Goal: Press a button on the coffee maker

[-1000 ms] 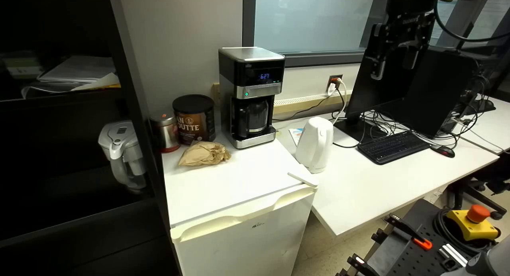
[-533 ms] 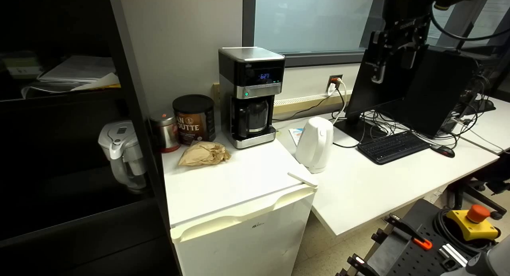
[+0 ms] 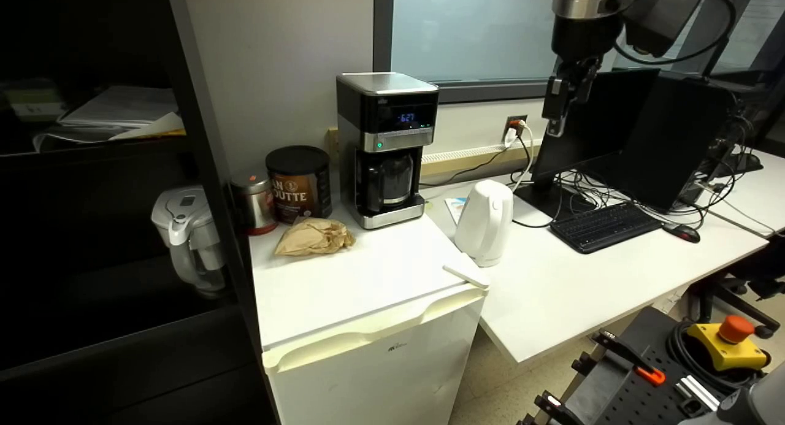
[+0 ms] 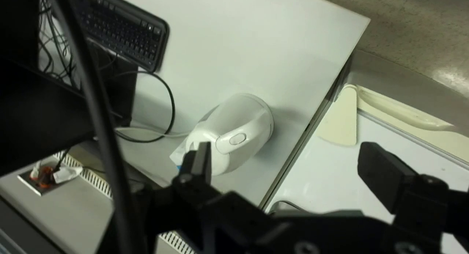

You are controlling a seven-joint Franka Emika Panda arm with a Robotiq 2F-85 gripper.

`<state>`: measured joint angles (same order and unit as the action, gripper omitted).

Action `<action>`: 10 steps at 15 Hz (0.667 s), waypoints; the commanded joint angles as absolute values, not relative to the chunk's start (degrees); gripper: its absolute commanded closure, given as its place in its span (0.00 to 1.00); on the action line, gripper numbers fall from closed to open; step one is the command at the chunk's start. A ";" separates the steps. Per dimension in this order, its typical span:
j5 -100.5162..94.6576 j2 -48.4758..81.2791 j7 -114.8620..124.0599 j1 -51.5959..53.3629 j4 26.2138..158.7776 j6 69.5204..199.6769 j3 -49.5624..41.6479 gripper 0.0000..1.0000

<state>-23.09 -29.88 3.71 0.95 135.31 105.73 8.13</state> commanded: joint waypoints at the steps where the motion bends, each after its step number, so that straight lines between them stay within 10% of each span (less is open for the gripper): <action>1: -28.29 -27.68 -2.48 2.40 137.49 115.20 6.28 0.00; 5: -33.16 -24.91 -8.86 2.15 139.98 126.87 5.01 0.06; 10: -41.60 -21.85 -12.07 1.23 142.27 140.49 3.85 0.57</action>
